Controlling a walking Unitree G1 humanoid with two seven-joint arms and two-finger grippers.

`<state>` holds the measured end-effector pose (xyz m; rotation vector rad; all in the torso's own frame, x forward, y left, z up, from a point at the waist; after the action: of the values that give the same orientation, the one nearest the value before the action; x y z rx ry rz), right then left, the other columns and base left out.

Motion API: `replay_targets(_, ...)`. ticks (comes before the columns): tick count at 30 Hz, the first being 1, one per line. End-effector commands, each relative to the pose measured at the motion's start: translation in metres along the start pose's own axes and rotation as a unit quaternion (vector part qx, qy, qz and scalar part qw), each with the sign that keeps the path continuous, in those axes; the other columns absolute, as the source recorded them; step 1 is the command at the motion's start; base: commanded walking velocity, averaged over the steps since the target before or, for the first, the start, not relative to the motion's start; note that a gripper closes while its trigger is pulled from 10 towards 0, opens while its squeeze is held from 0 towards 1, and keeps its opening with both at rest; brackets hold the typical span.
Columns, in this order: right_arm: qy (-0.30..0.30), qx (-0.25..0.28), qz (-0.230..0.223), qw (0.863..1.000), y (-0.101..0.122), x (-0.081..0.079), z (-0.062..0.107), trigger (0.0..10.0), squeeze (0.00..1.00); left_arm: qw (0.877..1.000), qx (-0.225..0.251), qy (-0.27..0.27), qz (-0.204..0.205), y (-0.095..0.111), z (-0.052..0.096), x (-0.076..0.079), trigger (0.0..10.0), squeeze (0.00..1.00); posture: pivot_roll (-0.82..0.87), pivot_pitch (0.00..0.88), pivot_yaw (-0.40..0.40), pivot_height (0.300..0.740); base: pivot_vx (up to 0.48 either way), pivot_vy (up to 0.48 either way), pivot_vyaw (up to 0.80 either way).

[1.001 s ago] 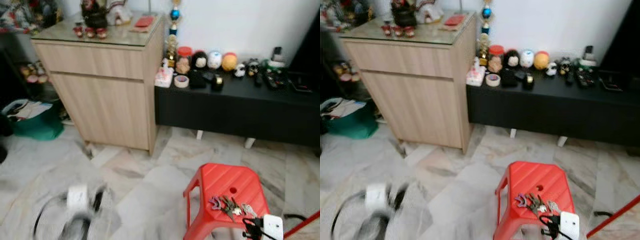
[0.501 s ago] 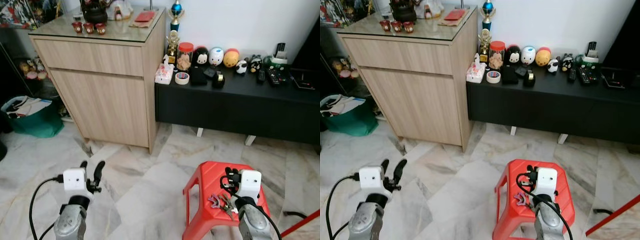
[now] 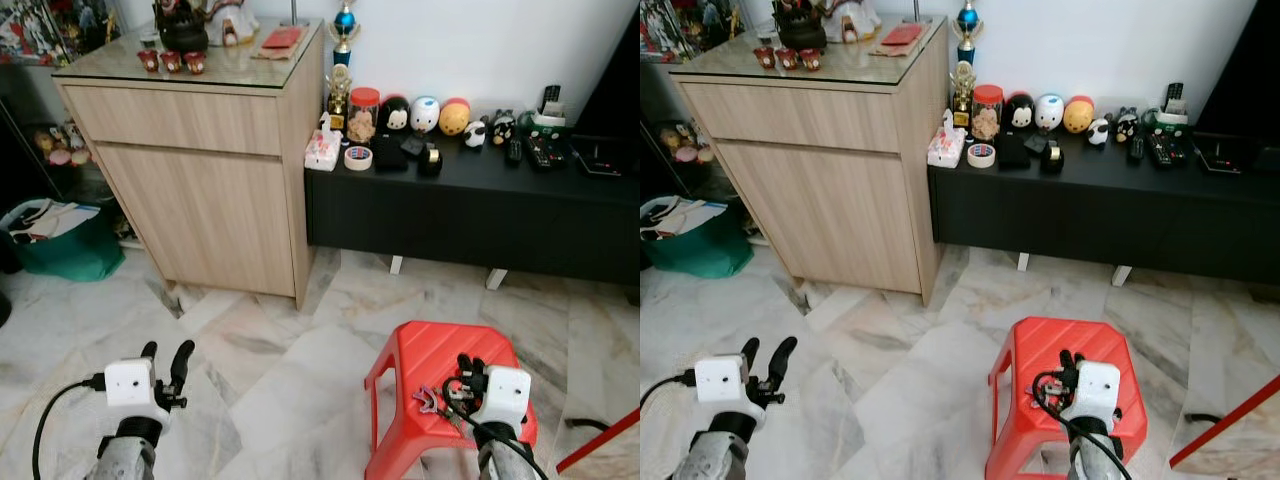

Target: Hang keys on a hook

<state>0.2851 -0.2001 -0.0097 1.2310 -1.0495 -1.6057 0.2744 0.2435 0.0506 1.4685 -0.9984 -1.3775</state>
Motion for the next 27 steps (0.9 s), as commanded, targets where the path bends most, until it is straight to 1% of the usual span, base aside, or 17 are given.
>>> replay_targets(1,0.006,-0.007,0.0,1.0,-0.002,-0.007,0.001,10.0,0.0,1.0,-0.005,-0.006,-0.003,0.002,0.001,-0.002,10.0,0.0,0.08,0.0,-0.029,0.734,0.0,0.0,0.0)
replay_targets(3,0.016,-0.012,0.005,1.0,-0.004,-0.012,0.001,10.0,0.0,1.0,-0.003,-0.001,-0.003,0.004,0.0,-0.005,10.0,0.0,0.09,0.0,-0.048,0.734,0.0,0.0,0.0)
replay_targets(6,0.026,-0.013,0.01,1.0,-0.003,-0.013,0.001,10.0,0.0,1.0,-0.003,0.005,0.001,0.006,0.0,-0.005,10.0,0.0,0.1,0.0,-0.056,0.734,0.0,0.0,0.0)
replay_targets(10,0.031,-0.012,0.01,0.999,0.002,-0.011,0.002,10.0,0.0,1.0,-0.008,-0.003,0.007,0.008,0.004,0.002,10.0,0.0,0.1,0.0,-0.055,0.734,0.0,0.0,0.0)
replay_targets(12,0.037,-0.023,0.009,0.999,-0.002,-0.015,-0.002,10.0,0.0,1.0,-0.007,-0.014,0.011,0.012,-0.002,0.007,10.0,0.0,0.1,0.0,-0.043,0.734,0.0,0.0,0.0)
replay_targets(14,0.03,-0.022,0.009,0.999,-0.001,-0.013,-0.004,10.0,0.0,1.0,-0.007,-0.02,0.015,0.013,-0.006,0.011,10.0,0.0,0.1,0.0,-0.013,0.734,0.0,0.0,0.0)
replay_targets(17,0.027,-0.018,0.006,0.999,0.0,-0.012,-0.005,10.0,0.0,0.999,-0.006,-0.027,0.017,0.014,-0.008,0.015,10.0,0.0,0.09,0.0,-0.009,0.734,0.0,0.0,0.0)
replay_targets(20,0.022,-0.013,0.01,1.0,0.005,-0.008,-0.005,10.0,0.0,0.999,-0.01,-0.052,0.014,0.015,-0.007,0.028,10.0,0.0,0.05,0.0,0.009,0.734,0.0,0.0,0.0)
replay_targets(21,0.02,-0.01,0.012,1.0,0.007,-0.007,-0.004,10.0,0.0,0.998,-0.01,-0.056,0.013,0.015,-0.007,0.031,10.0,0.0,0.05,0.0,0.009,0.734,0.0,0.0,0.0)
replay_targets(25,0.033,0.001,0.029,0.999,0.015,-0.005,-0.002,10.0,0.0,0.998,-0.018,-0.051,0.017,0.011,-0.004,0.032,10.0,0.0,0.03,0.0,-0.023,0.734,0.0,0.0,0.0)
replay_targets(26,0.035,0.0,0.029,0.999,0.016,-0.004,-0.001,10.0,0.0,0.999,-0.021,-0.045,0.016,0.008,-0.003,0.03,10.0,0.0,0.04,0.0,-0.039,0.734,0.0,0.0,0.0)
replay_targets(27,0.035,0.0,0.027,0.999,0.016,-0.004,0.0,10.0,0.0,0.999,-0.022,-0.043,0.014,0.008,-0.003,0.029,10.0,0.0,0.04,0.0,-0.039,0.734,0.0,0.0,0.0)
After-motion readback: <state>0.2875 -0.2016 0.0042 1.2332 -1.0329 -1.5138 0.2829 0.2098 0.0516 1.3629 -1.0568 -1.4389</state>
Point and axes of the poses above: a point about 5 cm out from each wrist's last joint towards the gripper, its own z axis pointing back from the gripper into the wrist, its own y axis along the axis of the wrist's last joint, x = y × z, the point moved 5 cm from there along -z, pointing out of the wrist towards the gripper, and after that the axes turned 15 degrees about -z, right-handed, at the moved point
